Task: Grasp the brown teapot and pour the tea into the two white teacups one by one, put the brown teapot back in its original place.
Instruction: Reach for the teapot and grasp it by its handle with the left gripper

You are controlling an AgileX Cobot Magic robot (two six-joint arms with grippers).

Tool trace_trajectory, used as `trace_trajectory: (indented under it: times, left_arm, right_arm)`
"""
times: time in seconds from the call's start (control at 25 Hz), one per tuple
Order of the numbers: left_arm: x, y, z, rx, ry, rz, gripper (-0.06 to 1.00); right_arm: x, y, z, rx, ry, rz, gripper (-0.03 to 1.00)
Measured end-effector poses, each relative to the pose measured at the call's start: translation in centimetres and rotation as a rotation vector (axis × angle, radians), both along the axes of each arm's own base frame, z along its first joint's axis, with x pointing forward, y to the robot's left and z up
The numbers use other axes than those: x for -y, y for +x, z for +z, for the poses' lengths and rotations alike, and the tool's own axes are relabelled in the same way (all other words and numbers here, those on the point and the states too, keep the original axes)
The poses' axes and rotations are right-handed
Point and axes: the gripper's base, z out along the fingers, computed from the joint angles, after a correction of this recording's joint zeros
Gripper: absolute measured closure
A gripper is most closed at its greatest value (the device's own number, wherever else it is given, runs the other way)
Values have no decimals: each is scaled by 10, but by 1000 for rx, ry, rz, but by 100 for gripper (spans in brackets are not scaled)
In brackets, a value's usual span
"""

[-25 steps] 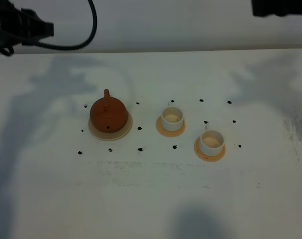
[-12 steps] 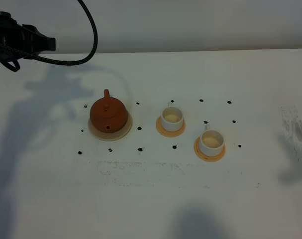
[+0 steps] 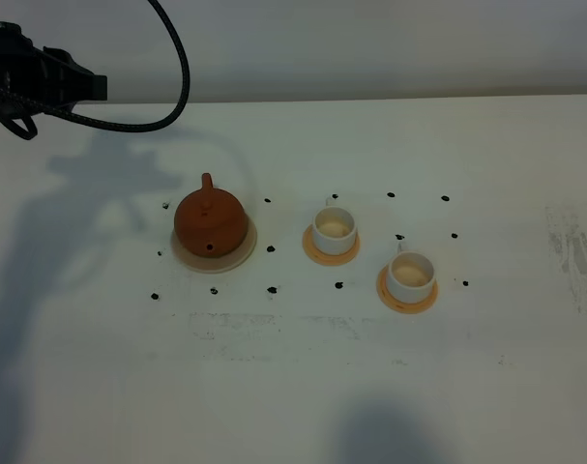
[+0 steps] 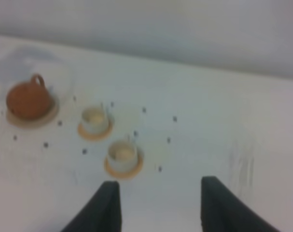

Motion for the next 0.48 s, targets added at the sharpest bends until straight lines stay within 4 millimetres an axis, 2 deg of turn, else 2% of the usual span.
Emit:
trace_trajectory:
  times: [0.28, 0.48]
  left_arm:
    - [0, 1, 1, 13, 1, 5, 60]
    - [0, 5, -6, 0, 3, 8, 60]
  right_arm:
    - [2, -8, -66, -85, 12, -14, 57]
    - [7, -19, -91, -70, 11, -18, 57]
